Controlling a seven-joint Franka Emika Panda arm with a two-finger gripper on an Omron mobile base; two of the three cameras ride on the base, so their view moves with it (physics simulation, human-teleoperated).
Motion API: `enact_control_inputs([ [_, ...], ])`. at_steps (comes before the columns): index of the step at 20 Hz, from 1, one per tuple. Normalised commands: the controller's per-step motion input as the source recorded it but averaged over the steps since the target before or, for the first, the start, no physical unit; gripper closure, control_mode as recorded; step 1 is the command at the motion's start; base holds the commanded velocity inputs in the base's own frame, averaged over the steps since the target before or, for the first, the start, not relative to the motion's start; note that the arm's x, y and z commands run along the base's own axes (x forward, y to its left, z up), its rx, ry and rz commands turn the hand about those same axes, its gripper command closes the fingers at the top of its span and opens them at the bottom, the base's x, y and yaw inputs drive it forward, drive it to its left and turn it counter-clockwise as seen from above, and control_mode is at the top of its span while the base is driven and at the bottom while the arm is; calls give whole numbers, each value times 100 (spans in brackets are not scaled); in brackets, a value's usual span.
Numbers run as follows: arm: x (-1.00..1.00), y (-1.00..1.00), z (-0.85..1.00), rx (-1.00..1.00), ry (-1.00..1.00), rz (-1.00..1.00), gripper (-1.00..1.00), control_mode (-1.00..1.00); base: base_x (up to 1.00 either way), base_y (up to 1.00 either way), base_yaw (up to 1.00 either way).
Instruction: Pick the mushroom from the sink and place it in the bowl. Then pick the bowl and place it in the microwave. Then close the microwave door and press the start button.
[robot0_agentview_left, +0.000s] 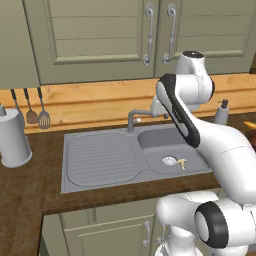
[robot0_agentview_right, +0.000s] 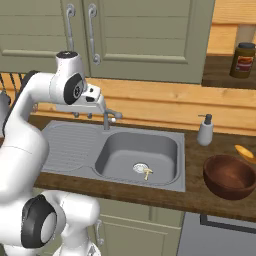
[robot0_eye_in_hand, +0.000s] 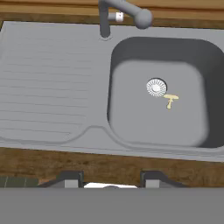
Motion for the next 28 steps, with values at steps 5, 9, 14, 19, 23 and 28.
enact_control_inputs([
  [5, -52, -2, -11, -1, -2, 1, -100, -100, 0, 0, 0],
  [9, -97, -38, -42, -2, 3, 1, -100, -100, 0, 0, 0],
  [14, -22, -93, -56, 0, 11, 0, -100, -100, 0, 0, 0],
  [19, 9, -80, -56, 0, 5, 0, -100, -100, 0, 0, 0],
  [23, 30, -58, -67, 0, 2, 1, -100, -100, 0, 0, 0],
  [28, 58, -25, -58, 0, 0, 10, -100, -100, 0, 0, 0],
])
